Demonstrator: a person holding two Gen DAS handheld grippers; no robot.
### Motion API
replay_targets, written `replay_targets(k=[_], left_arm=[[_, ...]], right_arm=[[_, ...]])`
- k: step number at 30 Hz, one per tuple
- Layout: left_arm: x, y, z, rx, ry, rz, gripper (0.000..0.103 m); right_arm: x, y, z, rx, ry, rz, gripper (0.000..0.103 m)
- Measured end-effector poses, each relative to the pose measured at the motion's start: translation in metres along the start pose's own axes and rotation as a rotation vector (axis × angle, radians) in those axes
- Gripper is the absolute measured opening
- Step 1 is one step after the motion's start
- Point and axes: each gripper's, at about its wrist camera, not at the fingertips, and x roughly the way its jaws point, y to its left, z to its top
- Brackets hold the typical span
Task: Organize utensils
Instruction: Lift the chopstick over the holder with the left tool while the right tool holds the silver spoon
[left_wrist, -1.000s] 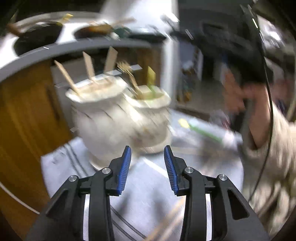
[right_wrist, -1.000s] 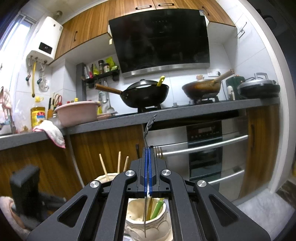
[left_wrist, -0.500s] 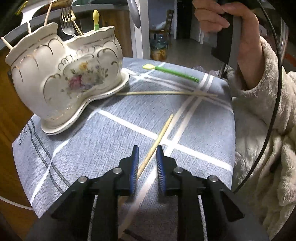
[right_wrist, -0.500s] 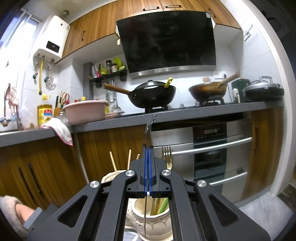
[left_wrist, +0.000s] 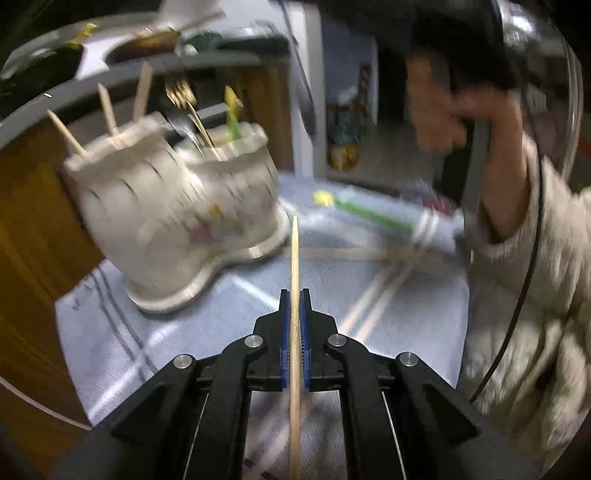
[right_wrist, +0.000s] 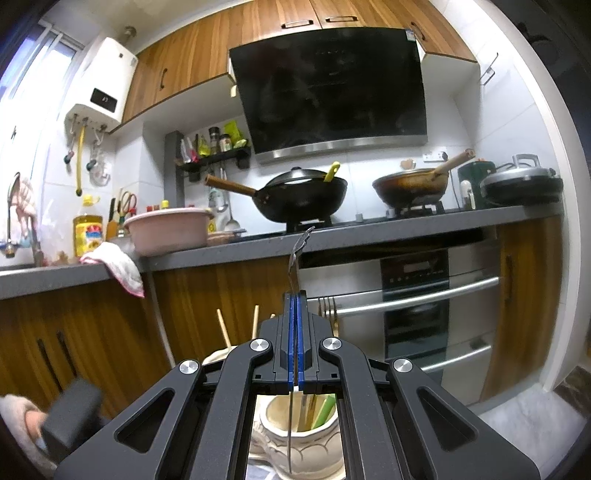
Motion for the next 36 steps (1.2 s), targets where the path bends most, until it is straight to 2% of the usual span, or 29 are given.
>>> replay_targets(k=[8, 13, 20, 25, 28, 31, 36], left_arm=[[-0.055, 0.028, 0.043, -0.121, -0.337, 0.089, 0.005], [-0.062, 0.06, 0.072, -0.245, -0.48, 0.149, 0.005], [-0.066, 0.108, 0.099, -0.427, -0.638, 0.189, 0.005], [-0.058, 0.123, 0.11, -0.478, -0.693, 0.255, 0.005], [-0.051, 0.128, 0.112, -0.479, -0.715, 0.322, 0.005], [-0.039, 0.128, 0.113, -0.451, -0.705, 0.389, 0.005], [-0.028, 0.121, 0.104, -0.401, -0.649, 0.418, 0.005]], right_arm=[[0.011, -0.002, 0.0, 0.026, -0.009, -0.006, 0.002], [0.026, -0.001, -0.001, 0.04, -0.032, -0.028, 0.002], [0.04, -0.004, -0.008, 0.063, -0.078, -0.088, 0.002], [0.043, -0.007, -0.007, 0.067, -0.108, -0.109, 0.002], [0.049, -0.008, -0.009, 0.062, -0.096, -0.114, 0.002], [0.058, -0.009, -0.017, 0.052, -0.049, -0.11, 0.002], [0.064, -0.009, -0.024, 0.042, 0.013, -0.088, 0.002]])
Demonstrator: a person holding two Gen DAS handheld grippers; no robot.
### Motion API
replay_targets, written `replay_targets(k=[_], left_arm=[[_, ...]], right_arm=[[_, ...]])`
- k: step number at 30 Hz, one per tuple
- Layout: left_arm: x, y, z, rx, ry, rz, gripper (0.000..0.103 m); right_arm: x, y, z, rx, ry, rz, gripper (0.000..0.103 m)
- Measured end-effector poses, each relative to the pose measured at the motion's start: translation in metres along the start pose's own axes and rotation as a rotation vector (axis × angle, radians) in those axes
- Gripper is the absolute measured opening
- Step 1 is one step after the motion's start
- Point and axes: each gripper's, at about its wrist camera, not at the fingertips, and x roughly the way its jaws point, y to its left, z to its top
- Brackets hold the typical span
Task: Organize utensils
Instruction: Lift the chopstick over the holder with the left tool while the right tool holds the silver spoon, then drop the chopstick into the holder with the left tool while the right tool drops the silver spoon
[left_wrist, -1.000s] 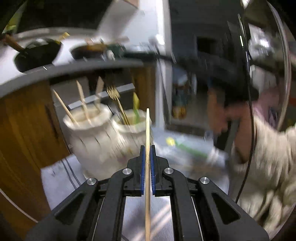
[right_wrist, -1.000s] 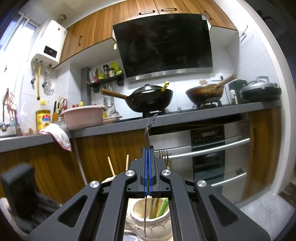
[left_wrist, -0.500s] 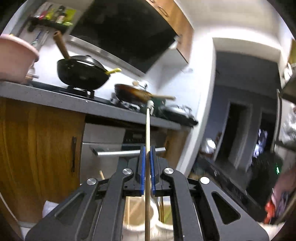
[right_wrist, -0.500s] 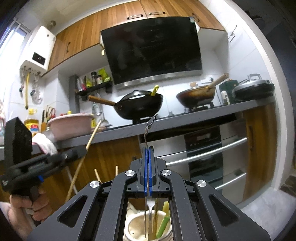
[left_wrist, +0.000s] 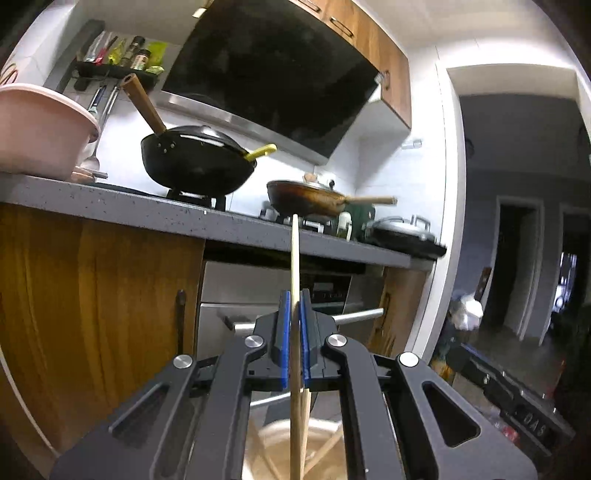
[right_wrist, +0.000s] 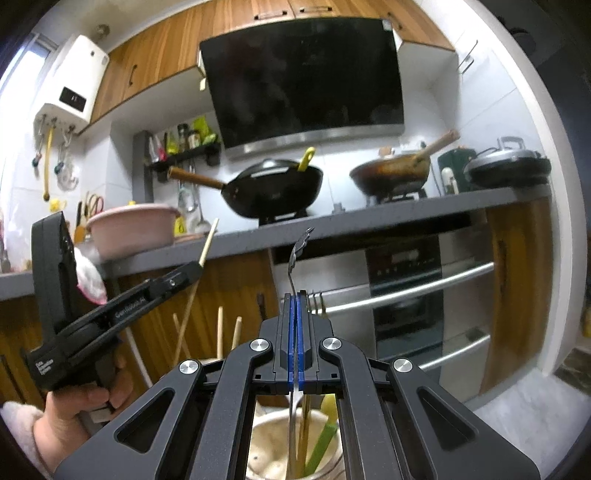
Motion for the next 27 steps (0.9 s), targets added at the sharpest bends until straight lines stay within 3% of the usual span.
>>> replay_targets(k=[4, 18, 27], left_arm=[[-0.015, -0.003, -0.011, 0.056, 0.025, 0.002, 0.005], [-0.056, 0.006, -0.046, 0.0, 0.213, 0.009, 0.005], [-0.066, 0.017, -0.052, -0.012, 0.219, 0.045, 0.008]], right_arm=[[0.001, -0.003, -0.005, 0.009, 0.041, 0.021, 0.002], [-0.002, -0.003, -0.025, 0.006, 0.135, 0.035, 0.002], [0.005, 0.0, -0.036, -0.008, 0.187, 0.016, 0.002]])
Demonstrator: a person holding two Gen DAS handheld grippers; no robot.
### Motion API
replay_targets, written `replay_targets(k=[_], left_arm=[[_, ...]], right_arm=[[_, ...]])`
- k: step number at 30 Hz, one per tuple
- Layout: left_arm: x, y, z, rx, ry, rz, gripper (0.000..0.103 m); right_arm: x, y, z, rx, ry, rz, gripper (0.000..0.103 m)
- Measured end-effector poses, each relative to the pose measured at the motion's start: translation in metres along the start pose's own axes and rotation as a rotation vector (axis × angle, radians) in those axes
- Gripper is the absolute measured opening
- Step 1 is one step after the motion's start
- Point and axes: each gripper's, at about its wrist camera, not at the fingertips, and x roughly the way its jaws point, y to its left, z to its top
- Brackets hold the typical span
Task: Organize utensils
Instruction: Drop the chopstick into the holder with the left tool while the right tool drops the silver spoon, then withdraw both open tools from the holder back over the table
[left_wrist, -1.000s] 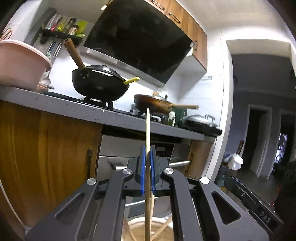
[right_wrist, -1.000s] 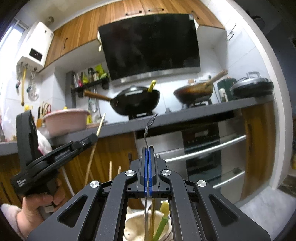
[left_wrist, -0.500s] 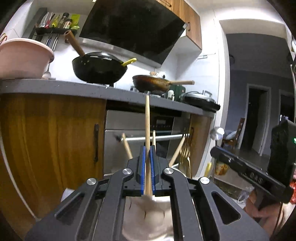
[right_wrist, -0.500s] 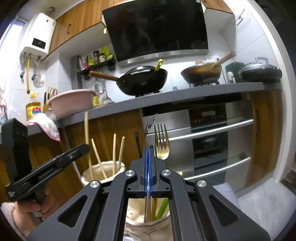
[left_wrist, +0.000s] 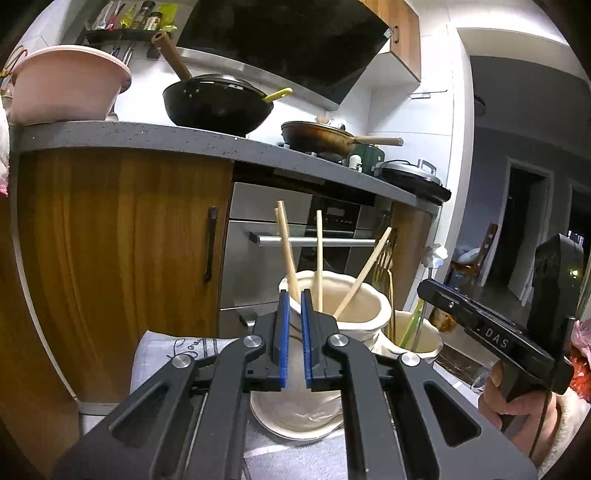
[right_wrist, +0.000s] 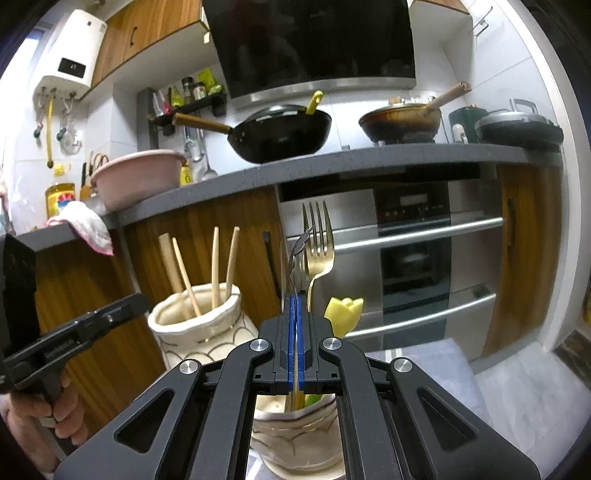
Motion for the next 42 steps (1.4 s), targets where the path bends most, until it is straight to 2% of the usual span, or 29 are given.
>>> replay_targets(k=[2, 3, 5, 7, 9, 13, 14, 18, 20, 22, 29, 36, 42], left_arm=[[0.0, -0.001, -0.001, 0.012, 0.0, 0.011, 0.021], [0.0, -0.002, -0.001, 0.016, -0.005, 0.014, 0.023], [-0.001, -0.004, 0.0, 0.021, -0.012, 0.015, 0.032], [-0.002, -0.005, -0.001, 0.023, -0.016, 0.023, 0.04], [-0.003, -0.006, -0.002, 0.025, -0.018, 0.031, 0.047], [-0.006, -0.009, -0.003, 0.029, -0.03, 0.037, 0.067], [-0.008, -0.01, -0.003, 0.027, -0.035, 0.038, 0.074], [-0.015, -0.014, -0.006, 0.032, -0.051, 0.063, 0.09], [-0.019, -0.018, -0.008, 0.042, -0.06, 0.083, 0.097], [-0.023, -0.021, -0.011, 0.058, -0.072, 0.106, 0.097], [-0.039, -0.034, -0.023, 0.117, -0.096, 0.183, 0.097], [-0.056, -0.047, -0.036, 0.139, -0.06, 0.154, 0.097], [-0.063, -0.051, -0.047, 0.099, 0.013, 0.135, 0.097]], right_arm=[[0.0, 0.0, -0.001, 0.0, 0.003, -0.006, 0.002], [-0.001, 0.0, -0.001, 0.0, 0.002, -0.011, 0.003], [-0.002, 0.0, 0.0, -0.002, -0.003, -0.015, 0.008], [-0.007, -0.001, 0.001, -0.001, -0.018, -0.018, 0.02], [-0.011, -0.002, 0.003, 0.002, -0.03, -0.028, 0.026], [-0.024, -0.007, 0.009, 0.024, -0.062, -0.045, 0.051], [-0.027, -0.007, 0.01, 0.023, -0.07, -0.053, 0.054], [-0.046, -0.011, 0.013, 0.022, -0.106, -0.092, 0.077], [-0.053, -0.014, 0.013, 0.03, -0.112, -0.106, 0.083], [-0.058, -0.016, 0.011, 0.033, -0.116, -0.126, 0.093], [-0.081, -0.025, -0.006, 0.026, -0.086, -0.228, 0.097], [-0.112, -0.049, -0.017, 0.071, -0.063, -0.324, 0.098], [-0.116, -0.069, -0.028, 0.085, 0.038, -0.398, 0.098]])
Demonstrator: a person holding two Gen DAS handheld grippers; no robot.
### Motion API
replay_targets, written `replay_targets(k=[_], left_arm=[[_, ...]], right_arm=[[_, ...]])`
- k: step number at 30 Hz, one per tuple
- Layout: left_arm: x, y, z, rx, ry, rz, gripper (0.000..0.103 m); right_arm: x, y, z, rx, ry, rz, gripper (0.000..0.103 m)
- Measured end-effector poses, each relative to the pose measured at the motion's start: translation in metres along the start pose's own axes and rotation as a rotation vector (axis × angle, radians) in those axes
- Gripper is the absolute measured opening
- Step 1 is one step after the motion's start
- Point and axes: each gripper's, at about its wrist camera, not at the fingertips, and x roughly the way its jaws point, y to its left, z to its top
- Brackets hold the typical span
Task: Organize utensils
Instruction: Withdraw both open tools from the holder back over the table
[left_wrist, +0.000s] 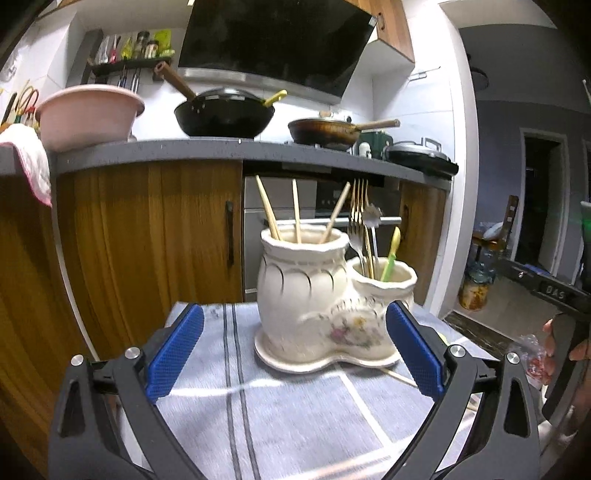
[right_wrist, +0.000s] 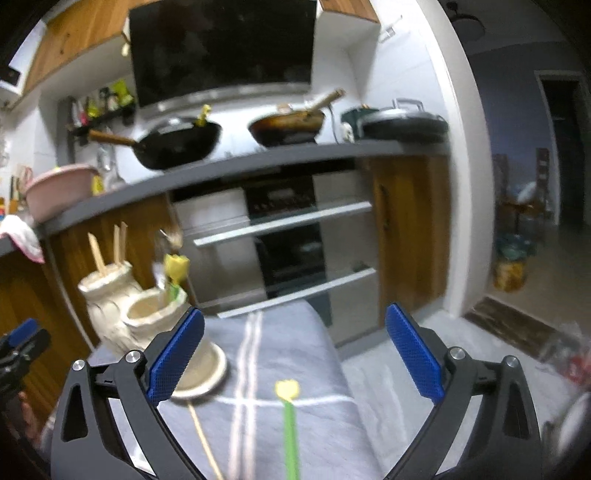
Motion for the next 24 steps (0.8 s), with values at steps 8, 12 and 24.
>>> replay_targets(k=[8, 12, 24], left_arm=[[0.006, -0.017, -0.02, -0.022, 0.141, 0.003, 0.097], [0.012, -0.028, -0.03, -0.008, 0.206, 0.019, 0.097], [0.027, -0.062, -0.047, 0.028, 0.311, -0.039, 0.097]], right_arm=[[0.017, -0.003, -0.014, -0.037, 0.132, 0.014, 0.098], [0.023, -0.006, -0.018, -0.027, 0.178, 0.038, 0.098], [0.051, -0.002, -0.037, -0.133, 0.364, 0.066, 0.097]])
